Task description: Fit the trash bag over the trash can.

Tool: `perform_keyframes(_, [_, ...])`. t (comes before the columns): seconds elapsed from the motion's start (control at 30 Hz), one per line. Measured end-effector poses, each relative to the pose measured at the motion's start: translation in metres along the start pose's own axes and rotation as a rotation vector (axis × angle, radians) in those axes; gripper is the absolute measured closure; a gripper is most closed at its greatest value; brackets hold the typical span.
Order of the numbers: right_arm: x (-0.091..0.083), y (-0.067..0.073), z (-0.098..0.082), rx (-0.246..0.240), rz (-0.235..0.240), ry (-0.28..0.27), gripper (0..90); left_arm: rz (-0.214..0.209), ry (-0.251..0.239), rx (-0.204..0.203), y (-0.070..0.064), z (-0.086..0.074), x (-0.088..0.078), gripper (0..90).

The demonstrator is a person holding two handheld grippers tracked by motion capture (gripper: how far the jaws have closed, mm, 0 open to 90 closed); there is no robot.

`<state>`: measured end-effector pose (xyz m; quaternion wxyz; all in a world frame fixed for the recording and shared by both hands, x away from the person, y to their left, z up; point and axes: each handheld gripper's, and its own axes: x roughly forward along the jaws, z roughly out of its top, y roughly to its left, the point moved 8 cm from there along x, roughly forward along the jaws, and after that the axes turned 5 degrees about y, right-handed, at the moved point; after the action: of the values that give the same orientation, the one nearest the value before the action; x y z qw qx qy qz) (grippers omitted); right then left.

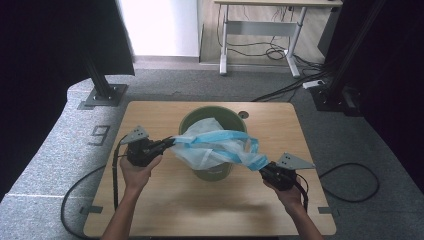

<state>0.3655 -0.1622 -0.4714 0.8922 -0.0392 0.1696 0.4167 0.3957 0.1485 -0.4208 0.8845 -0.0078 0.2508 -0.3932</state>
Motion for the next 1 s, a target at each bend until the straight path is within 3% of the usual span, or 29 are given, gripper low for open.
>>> perform_keyframes(0.3, [-0.002, -0.001, 0.000, -0.007, -0.017, -0.023, 88.5, -0.002, 0.008, -0.008, 0.005, -0.006, -0.002, 89.9])
perform_keyframes(1.0, [0.001, -0.004, -0.013, 0.016, -0.014, -0.004, 88.6, -0.029, 0.037, -0.041, 0.009, -0.036, 0.006, 89.9])
